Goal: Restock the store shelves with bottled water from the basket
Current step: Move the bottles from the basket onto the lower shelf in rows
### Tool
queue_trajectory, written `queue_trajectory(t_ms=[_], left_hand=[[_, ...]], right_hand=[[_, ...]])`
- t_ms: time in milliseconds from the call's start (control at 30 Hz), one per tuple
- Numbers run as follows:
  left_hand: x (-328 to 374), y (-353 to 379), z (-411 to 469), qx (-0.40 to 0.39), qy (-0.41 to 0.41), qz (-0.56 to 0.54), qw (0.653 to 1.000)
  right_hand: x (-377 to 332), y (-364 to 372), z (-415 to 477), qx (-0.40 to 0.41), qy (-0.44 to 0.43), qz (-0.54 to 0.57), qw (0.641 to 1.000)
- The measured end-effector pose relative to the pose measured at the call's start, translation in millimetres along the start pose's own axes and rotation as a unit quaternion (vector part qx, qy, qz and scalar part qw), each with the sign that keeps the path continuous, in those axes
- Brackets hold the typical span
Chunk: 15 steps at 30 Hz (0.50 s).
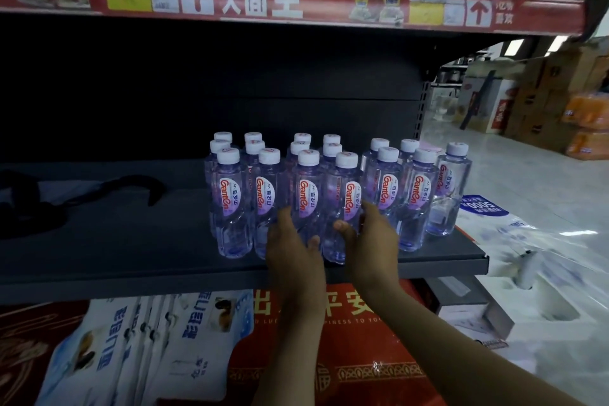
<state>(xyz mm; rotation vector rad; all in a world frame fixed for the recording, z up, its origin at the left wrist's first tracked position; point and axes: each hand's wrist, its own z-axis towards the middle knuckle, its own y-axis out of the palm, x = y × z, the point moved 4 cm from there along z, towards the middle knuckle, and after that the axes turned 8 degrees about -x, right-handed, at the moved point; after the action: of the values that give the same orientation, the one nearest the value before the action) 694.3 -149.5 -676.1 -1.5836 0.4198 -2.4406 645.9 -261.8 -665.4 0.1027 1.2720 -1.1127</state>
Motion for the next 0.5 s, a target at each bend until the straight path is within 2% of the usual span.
queue_trajectory(t_ms=[267, 400, 500], left_hand=[[-4, 9, 1, -0.019, 0.017, 0.024, 0.999], [-3, 11, 2, -0.039, 0.016, 0.049, 0.998], [6, 7, -7, -0.083, 0.014, 0.088, 0.993]], right_hand=[[-6, 4, 12, 0.000, 0.061, 0.022, 0.998], [-8, -1, 10, -0.030, 0.070, 0.009, 0.997], [-7, -8, -3, -0.067, 0.058, -0.030, 0.996]])
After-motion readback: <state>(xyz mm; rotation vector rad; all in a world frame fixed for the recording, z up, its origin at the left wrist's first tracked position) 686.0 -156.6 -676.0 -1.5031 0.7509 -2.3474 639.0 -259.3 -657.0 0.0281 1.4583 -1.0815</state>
